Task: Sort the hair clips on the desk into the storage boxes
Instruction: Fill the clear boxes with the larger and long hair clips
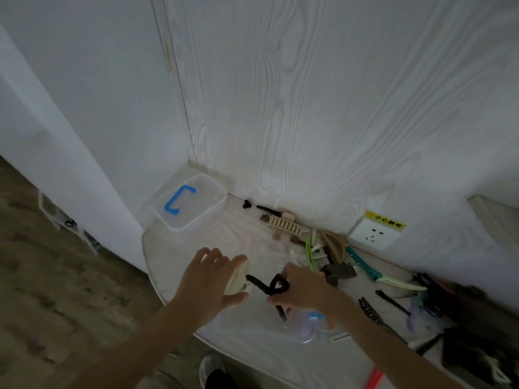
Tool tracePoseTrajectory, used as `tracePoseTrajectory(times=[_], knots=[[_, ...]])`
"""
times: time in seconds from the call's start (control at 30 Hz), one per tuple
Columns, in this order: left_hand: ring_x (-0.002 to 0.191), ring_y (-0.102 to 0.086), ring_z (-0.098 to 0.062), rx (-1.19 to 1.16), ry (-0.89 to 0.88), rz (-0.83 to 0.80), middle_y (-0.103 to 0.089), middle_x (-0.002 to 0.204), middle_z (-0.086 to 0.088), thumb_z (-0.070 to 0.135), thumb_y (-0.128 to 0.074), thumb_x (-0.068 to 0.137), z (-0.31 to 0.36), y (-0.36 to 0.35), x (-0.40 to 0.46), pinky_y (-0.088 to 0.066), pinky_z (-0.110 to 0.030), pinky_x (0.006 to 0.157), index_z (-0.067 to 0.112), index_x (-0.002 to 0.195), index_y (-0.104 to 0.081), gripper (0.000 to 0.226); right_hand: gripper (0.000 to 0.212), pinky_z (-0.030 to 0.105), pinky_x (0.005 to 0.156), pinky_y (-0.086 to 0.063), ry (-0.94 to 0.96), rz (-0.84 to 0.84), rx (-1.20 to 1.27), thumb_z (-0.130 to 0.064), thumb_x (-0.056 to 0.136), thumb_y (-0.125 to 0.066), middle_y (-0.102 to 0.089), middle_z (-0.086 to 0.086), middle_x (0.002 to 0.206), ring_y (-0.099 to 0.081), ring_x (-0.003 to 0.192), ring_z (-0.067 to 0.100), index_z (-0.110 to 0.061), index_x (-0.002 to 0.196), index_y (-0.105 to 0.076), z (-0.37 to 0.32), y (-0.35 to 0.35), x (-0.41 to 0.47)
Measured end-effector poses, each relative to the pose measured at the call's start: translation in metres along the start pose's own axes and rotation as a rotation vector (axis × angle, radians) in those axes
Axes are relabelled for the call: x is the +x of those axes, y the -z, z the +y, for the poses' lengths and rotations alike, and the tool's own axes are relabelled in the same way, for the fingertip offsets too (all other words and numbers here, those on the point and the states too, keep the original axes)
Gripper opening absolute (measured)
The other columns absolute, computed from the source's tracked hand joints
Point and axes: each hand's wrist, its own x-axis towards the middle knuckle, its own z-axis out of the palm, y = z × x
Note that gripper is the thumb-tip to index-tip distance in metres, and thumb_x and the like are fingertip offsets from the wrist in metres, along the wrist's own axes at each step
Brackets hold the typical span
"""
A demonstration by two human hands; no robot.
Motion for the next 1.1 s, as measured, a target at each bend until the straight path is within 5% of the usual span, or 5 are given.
tracePoseTrajectory(times=[0.23, 0.47, 0.57, 0.8, 1.1], knots=[[0.122, -0.048, -0.023, -0.222, 0.206, 0.083, -0.038, 0.145, -0.003, 0.05, -0.076, 0.066, -0.008, -0.031, -0.003, -0.05, -0.035, 0.09, 0.029, 0.136, -0.043, 0.08, 0.038, 0.033, 0.086, -0.046, -0.056, 0.012, -0.164, -0.027, 0.097, -0.039, -0.057, 0.015, 0.122, -0.057, 0.111, 0.029, 0.001, 0.121, -0.048, -0.019, -0.025, 0.023], [0.077, -0.051, 0.001, -0.82, 0.534, 0.232, -0.05, 0.122, -0.004, 0.01, -0.042, 0.097, -0.016, -0.044, -0.003, -0.04, -0.011, 0.069, 0.031, 0.142, -0.03, 0.051, 0.029, 0.034, 0.088, -0.053, 0.154, 0.038, 0.006, -0.026, 0.095, -0.046, -0.061, 0.008, 0.119, -0.063, 0.096, 0.021, -0.016, 0.121, -0.055, -0.032, 0.003, 0.023], [0.09, -0.05, -0.009, -0.922, 0.676, 0.277, -0.045, 0.123, -0.011, 0.004, -0.041, 0.096, -0.022, -0.041, -0.001, -0.039, -0.023, 0.081, 0.026, 0.142, -0.032, 0.052, 0.017, 0.018, 0.056, -0.051, 0.221, 0.383, 0.363, -0.019, 0.092, -0.052, -0.07, 0.004, 0.092, -0.062, 0.065, 0.011, -0.024, 0.097, -0.067, -0.03, 0.045, 0.037], [0.124, -0.047, -0.028, -1.017, 0.842, -0.002, -0.038, 0.143, -0.008, 0.02, -0.054, 0.093, -0.055, -0.032, -0.004, -0.039, -0.042, 0.105, 0.015, 0.145, -0.022, 0.061, 0.033, 0.033, 0.081, -0.045, -0.192, 0.348, -0.085, -0.034, 0.089, -0.053, -0.061, 0.012, 0.116, -0.06, 0.103, 0.029, -0.01, 0.111, -0.056, 0.03, 0.053, 0.119], [0.045, -0.067, -0.012, -1.374, 1.088, -0.342, -0.06, 0.105, -0.01, 0.034, -0.057, 0.09, -0.064, -0.014, -0.009, -0.055, -0.023, 0.047, 0.008, 0.127, -0.046, 0.046, 0.041, 0.03, 0.074, -0.045, -0.12, 0.508, -0.159, -0.046, 0.088, -0.053, -0.067, 0.011, 0.106, -0.063, 0.095, 0.028, -0.01, 0.107, -0.062, 0.019, 0.066, 0.1]])
